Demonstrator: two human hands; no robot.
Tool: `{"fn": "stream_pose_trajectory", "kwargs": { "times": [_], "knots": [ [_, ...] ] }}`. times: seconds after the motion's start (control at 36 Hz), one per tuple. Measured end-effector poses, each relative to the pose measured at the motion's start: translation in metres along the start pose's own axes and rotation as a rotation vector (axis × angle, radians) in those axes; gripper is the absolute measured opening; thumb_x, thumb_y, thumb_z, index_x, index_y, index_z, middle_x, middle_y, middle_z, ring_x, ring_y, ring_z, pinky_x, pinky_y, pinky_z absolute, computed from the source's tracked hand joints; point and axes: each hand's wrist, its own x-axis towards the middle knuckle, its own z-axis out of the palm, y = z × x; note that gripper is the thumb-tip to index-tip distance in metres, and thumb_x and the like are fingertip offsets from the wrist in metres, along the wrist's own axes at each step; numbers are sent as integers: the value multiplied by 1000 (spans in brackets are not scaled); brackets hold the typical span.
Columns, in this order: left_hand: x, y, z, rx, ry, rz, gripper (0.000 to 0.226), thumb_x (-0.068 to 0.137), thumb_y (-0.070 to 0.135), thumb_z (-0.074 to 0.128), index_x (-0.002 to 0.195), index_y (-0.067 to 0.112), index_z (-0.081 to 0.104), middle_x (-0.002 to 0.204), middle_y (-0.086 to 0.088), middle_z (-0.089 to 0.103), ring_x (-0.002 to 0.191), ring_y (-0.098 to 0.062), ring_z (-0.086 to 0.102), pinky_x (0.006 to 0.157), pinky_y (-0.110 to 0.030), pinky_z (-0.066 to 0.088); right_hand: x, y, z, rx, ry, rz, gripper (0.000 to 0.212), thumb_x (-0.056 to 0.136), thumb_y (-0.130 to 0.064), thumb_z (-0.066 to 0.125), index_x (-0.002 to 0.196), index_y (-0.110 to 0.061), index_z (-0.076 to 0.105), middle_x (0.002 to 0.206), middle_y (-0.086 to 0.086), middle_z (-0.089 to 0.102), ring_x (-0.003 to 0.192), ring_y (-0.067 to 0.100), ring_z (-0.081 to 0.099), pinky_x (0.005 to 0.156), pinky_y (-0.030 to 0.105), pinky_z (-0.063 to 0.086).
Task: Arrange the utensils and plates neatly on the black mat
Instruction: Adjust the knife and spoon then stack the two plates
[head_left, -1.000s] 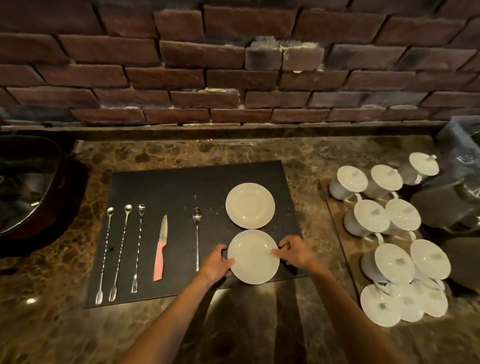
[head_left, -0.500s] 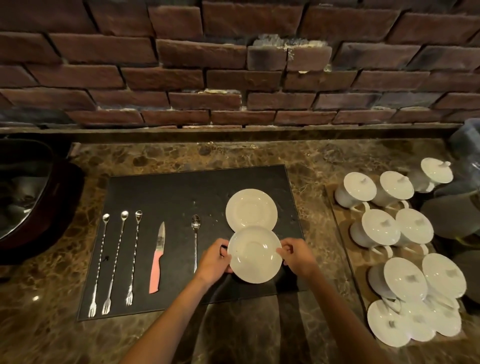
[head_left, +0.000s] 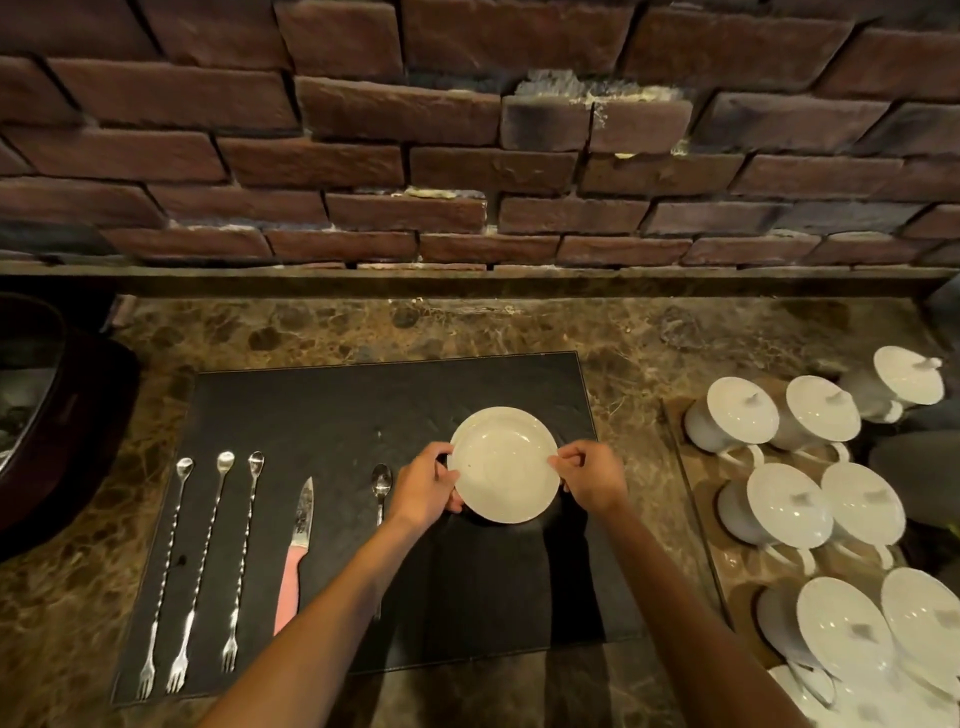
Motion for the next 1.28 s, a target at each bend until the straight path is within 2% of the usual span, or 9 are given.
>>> {"fn": "stream_pose_trajectory", "kwargs": {
  "times": [0.14,0.28,0.36,0.44,0.64,0.72,0.86,1.14,1.28],
  "knots": [
    [13,2,2,58,61,-14,41,97,13,61,136,22,51,82,-5,68,64,-12,68,57,-21,55,6,-1,-1,93,4,-25,16,87,-20,73,73,-20,66,64,-2,67,55,11,60,52,22,45],
    [19,-5,0,140,65,-17,50,99,21,59,147,16,43,80,0,66,71,-11,66,74,-29,52,10,0,-1,181,6,-11,14,85,-17,75,93,-11,66,70,-4,58,73,21,59,78,39,53],
    [21,-6,1,122,9,-33,33,102,21,53,134,13,58,89,0,68,81,-18,70,85,-41,59,10,-2,-1,168,-63,-12,23,91,-17,68,108,-2,68,82,6,62,82,25,61,85,45,54],
    [19,-4,3,93,12,-64,26,102,21,52,124,14,63,92,-2,69,82,-21,72,87,-46,60,7,-5,-1,152,-93,-50,17,94,-14,64,99,0,73,74,4,65,71,19,60,74,38,52],
    [-10,-13,8,93,36,-39,21,101,18,52,117,12,64,81,-3,67,62,-16,64,71,-33,57,-16,10,-6,126,-136,-40,12,93,-15,64,94,-8,74,87,15,73,76,22,65,76,40,56],
    [-32,-25,12,35,17,-29,21,101,15,51,116,10,64,81,-6,66,66,-18,64,73,-41,59,-31,22,-4,97,-141,-37,15,93,-13,63,93,-2,74,89,20,73,76,18,64,76,37,55],
    [-57,-43,17,-15,18,-31,21,101,22,52,117,14,63,86,-9,68,71,-17,63,75,-45,57,-53,34,-1,89,-152,-82,13,93,-4,62,97,0,74,77,4,69,72,17,63,63,18,52],
    [-66,-31,9,55,30,-63,28,103,23,52,127,12,59,95,-4,69,81,-16,67,77,-32,57,-64,20,-2,122,-153,43,21,95,-13,63,101,5,70,88,25,70,81,26,64,88,50,54],
    [-80,-11,-11,100,139,47,34,102,19,53,134,9,59,125,-12,66,114,-24,62,104,-35,46,-78,-4,-13,-204,40,-59,39,96,-30,58,123,-3,62,111,16,71,102,31,66,83,33,48]
  ]
}}
